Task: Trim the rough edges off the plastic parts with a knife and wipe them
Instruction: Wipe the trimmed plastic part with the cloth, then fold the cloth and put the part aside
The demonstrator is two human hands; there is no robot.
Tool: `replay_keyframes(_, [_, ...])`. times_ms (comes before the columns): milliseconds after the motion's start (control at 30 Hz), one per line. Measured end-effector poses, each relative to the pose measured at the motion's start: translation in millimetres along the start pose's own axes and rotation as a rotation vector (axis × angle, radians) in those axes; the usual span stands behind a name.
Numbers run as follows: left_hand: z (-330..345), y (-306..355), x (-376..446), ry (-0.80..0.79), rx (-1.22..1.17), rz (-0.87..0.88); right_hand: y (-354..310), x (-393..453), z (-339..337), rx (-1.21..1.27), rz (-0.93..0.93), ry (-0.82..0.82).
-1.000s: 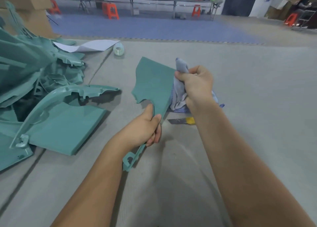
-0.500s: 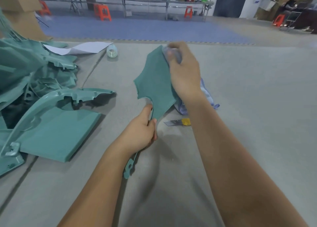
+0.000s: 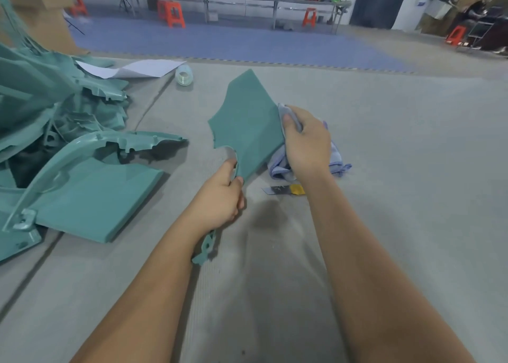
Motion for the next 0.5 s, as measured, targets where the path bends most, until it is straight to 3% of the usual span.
replay_keyframes(167, [-3, -5, 3, 0.020, -0.077, -0.046, 7, -14, 11, 0.093, -0.018, 0.010])
replay_keyframes(300, [-13, -10, 2, 0.110, -0.074, -0.064, 16, -22, -11, 0.152, 0.051, 0.331])
replay_keyframes(367, [-24, -12, 0, 0.224, -0.063, -0.075, 23, -29, -15, 0.204, 0.072, 0.388])
replay_keyframes(433, [-32, -9, -4, 0.318, -0.056, -0.046, 19, -32, -1, 0.236, 0.065, 0.207])
replay_keyframes(500, [-30, -1, -6, 0.310, -0.155, 0.020, 10, -32, 28, 0.155, 0.016, -0.125])
Point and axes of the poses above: each hand's wrist, its own x-axis towards the middle knuckle, its own z-axis out of the palm, y = z × x, the point moved 6 cm from there along x, towards the middle knuckle, and after that the axes turned 12 degrees about -y, right-handed, at the moved point
